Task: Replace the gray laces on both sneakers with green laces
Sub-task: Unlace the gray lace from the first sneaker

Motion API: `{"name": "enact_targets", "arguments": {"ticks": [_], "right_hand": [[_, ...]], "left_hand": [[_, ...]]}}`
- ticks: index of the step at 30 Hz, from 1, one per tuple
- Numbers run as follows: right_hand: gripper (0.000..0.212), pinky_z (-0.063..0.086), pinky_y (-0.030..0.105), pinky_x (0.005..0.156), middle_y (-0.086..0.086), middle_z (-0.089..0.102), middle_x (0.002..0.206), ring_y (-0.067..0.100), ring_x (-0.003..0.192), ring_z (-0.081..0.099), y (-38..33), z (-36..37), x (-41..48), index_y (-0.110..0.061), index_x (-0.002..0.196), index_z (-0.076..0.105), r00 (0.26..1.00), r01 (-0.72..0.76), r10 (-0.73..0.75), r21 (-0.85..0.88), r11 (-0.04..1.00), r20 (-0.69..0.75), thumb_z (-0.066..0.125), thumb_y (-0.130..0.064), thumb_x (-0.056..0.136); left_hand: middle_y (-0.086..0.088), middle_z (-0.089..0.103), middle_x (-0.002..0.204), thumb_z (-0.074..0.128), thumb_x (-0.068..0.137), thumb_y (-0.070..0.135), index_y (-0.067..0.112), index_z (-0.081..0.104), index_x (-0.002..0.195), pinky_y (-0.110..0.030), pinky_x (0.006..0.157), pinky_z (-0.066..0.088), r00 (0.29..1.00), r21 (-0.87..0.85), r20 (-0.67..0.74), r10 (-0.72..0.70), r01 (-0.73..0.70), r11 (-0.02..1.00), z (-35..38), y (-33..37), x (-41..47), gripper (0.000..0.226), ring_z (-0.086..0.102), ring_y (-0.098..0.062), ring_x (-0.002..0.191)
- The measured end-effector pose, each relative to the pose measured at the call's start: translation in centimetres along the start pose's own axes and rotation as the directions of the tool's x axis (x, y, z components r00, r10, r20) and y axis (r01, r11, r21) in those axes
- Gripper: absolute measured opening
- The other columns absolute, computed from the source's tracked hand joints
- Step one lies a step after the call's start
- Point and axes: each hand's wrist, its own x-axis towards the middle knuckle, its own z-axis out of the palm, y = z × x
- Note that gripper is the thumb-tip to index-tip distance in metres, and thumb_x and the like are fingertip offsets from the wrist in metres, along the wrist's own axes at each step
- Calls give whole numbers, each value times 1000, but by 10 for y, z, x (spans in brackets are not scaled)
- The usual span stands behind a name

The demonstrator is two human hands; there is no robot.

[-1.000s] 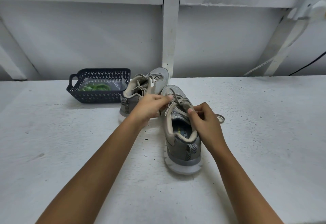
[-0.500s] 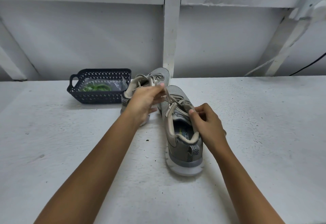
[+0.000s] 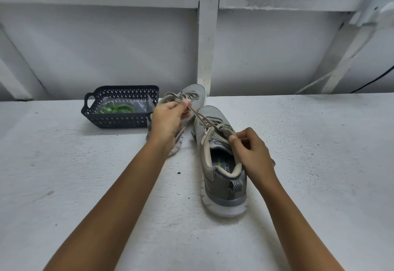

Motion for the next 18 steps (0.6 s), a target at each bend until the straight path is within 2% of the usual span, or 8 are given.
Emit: {"name": "enact_targets", "arguments": {"ticks": [4, 6, 8, 11, 13, 14, 16, 18], "right_hand": [[17, 26, -6, 52, -3, 63, 87, -8, 70, 49, -1, 0, 0, -10, 92, 57, 1000, -1, 1, -4, 1000, -1, 56, -27, 93], [16, 26, -6, 52, -4, 63, 87, -9, 70, 49, -1, 1, 0, -11, 91, 57, 1000, -3, 3, -1, 1000, -3, 56, -27, 93], [16, 27, -6, 53, -4, 64, 86, -9, 71, 49, -1, 1, 0, -12, 90, 57, 1000, -3, 3, 1, 1000, -4, 57, -27, 92], [16, 26, -6, 52, -4, 64, 88, -10, 70, 50, -1, 1, 0, -12, 91, 57, 1000, -6, 6, 5, 1000, -3, 57, -28, 92], [16, 26, -6, 52, -4, 64, 89, -13, 68, 50, -1, 1, 0, -12, 91, 57, 1000, -4, 4, 3, 1000, -2, 57, -28, 92], [16, 26, -6, 52, -4, 64, 89, -13, 68, 50, 0, 0, -1, -12, 91, 58, 1000, -4, 4, 4, 1000, -3, 57, -28, 92], [17, 27, -7, 53, -3, 64, 90, -10, 71, 50, -1, 0, -1, -11, 93, 58, 1000, 0, 0, 7, 1000, -1, 56, -28, 92], [17, 27, -7, 54, -2, 64, 91, -8, 72, 50, 0, 0, -1, -11, 93, 58, 1000, 3, -3, 9, 1000, -3, 57, -28, 92]], "left_hand": [[-5, 61, 84, 65, 85, 38, 11, 61, 74, -30, 70, 41, 975, 306, 197, -106, 42, 951, 2, -19, -3, 29, 54, -14, 82], [8, 64, 69, 66, 84, 39, 13, 64, 76, -20, 68, 44, 960, 373, 263, -95, -11, 928, 4, -28, -8, 27, 57, -2, 70], [15, 60, 55, 65, 88, 26, 17, 67, 77, -9, 54, 40, 969, 369, 246, -23, -72, 926, 8, -32, -10, 15, 53, 8, 53], [2, 65, 65, 65, 88, 20, 14, 67, 71, -23, 63, 42, 982, 354, 163, 92, -145, 924, 8, -31, -10, 18, 55, -9, 62], [8, 65, 64, 63, 89, 17, 8, 66, 71, -31, 66, 43, 985, 236, 45, 165, -171, 957, 6, -23, -6, 20, 53, -16, 65], [11, 64, 62, 62, 90, 15, 6, 65, 72, -31, 65, 47, 984, 153, -24, 177, -172, 973, 4, -18, -4, 20, 53, -16, 65], [4, 63, 62, 61, 91, 13, 6, 64, 71, -29, 61, 49, 980, 14, -94, 174, -174, 985, 1, -11, -3, 21, 54, -20, 65], [2, 63, 63, 62, 90, 18, 10, 64, 70, -25, 59, 47, 989, 55, -39, 144, -142, 988, 2, -13, -4, 21, 54, -20, 66]]}}
